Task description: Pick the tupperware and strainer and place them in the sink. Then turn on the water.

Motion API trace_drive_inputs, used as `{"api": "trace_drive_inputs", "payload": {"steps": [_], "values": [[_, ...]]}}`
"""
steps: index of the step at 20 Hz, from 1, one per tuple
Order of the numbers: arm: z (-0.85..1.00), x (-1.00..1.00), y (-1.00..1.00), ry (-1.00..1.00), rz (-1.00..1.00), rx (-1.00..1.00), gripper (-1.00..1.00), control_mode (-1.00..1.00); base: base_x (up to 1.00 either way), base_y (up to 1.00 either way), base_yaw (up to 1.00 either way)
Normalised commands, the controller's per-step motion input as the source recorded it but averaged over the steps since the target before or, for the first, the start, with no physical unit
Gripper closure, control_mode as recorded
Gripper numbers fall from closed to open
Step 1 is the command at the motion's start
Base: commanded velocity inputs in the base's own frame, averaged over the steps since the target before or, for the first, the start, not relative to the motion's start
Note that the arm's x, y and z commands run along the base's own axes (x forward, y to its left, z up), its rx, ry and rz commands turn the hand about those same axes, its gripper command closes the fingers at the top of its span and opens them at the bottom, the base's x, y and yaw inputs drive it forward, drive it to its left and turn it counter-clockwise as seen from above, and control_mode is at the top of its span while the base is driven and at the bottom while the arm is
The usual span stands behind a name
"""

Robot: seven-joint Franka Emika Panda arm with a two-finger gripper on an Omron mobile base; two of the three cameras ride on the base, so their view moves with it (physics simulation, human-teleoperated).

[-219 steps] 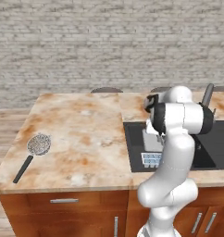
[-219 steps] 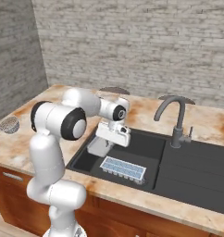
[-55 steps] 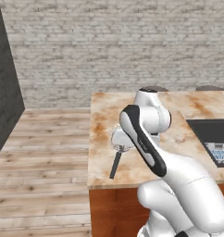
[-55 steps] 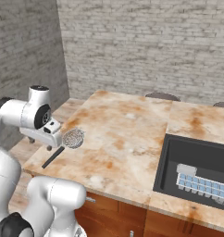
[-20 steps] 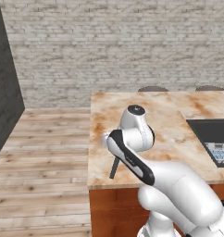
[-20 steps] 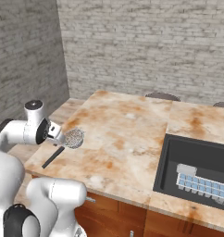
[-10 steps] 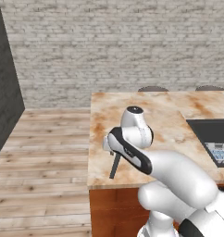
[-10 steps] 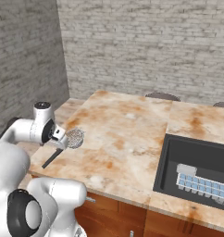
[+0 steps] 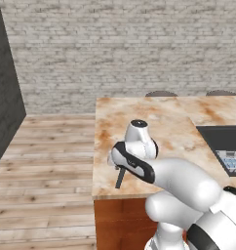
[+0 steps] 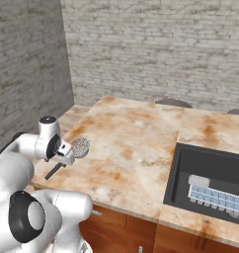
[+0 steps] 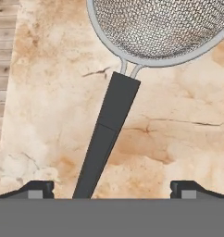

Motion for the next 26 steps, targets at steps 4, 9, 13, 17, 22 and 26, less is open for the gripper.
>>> {"api": "trace_drive_inputs", "payload": {"steps": [4,9,13,17,22,26], "values": [[-0.21,0.17,0.0,0.0,0.0,-0.01,-1.0,-1.0,0.0,0.0,0.0],[-0.13,0.19,0.0,0.0,0.0,0.0,-1.0,-1.0,0.0,0.0,0.0],[-0.14,0.21,0.0,0.0,-0.01,0.0,-1.0,-1.0,0.0,0.0,0.0],[-0.27,0.24,0.05,0.0,-0.02,0.0,-1.0,-1.0,0.0,0.0,0.0],[-0.36,0.22,0.06,0.0,-0.02,0.0,-1.0,-1.0,0.0,0.0,0.0],[-0.24,0.08,0.16,0.0,-0.01,0.0,-1.0,-1.0,0.0,0.0,0.0]]}}
